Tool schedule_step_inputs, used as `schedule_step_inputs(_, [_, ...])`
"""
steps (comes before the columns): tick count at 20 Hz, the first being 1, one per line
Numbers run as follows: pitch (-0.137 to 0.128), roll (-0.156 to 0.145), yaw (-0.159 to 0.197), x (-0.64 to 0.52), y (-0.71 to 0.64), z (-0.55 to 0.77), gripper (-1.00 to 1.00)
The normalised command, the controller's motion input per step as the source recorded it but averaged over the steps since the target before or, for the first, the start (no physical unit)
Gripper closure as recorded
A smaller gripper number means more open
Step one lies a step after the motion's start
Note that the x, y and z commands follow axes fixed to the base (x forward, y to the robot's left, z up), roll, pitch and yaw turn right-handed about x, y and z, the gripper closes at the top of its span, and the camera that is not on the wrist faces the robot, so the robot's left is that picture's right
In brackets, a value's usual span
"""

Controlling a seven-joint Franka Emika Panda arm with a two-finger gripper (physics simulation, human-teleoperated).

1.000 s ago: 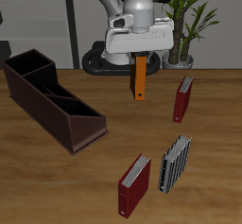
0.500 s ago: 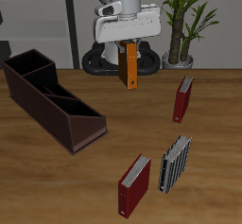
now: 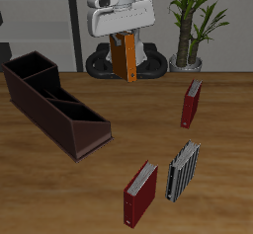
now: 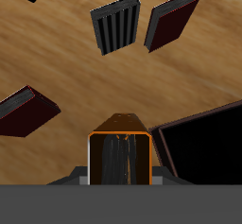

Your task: Place the orange book into the right desk caddy's left compartment

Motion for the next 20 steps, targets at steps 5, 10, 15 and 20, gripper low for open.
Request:
schedule_step_inputs(5, [-0.029,-0.074,0.105,-0.15,-0.34,0.17,1.00])
schedule_step_inputs(10, [-0.021,-0.063,0.077,-0.09,-0.30,0.06,1.00])
schedule_step_inputs(15, [0.008,-0.059,0.069,-0.04,-0.33,0.06,1.00])
schedule_step_inputs(20, [-0.027,-0.043,0.061,-0.06,-0.30,0.10,1.00])
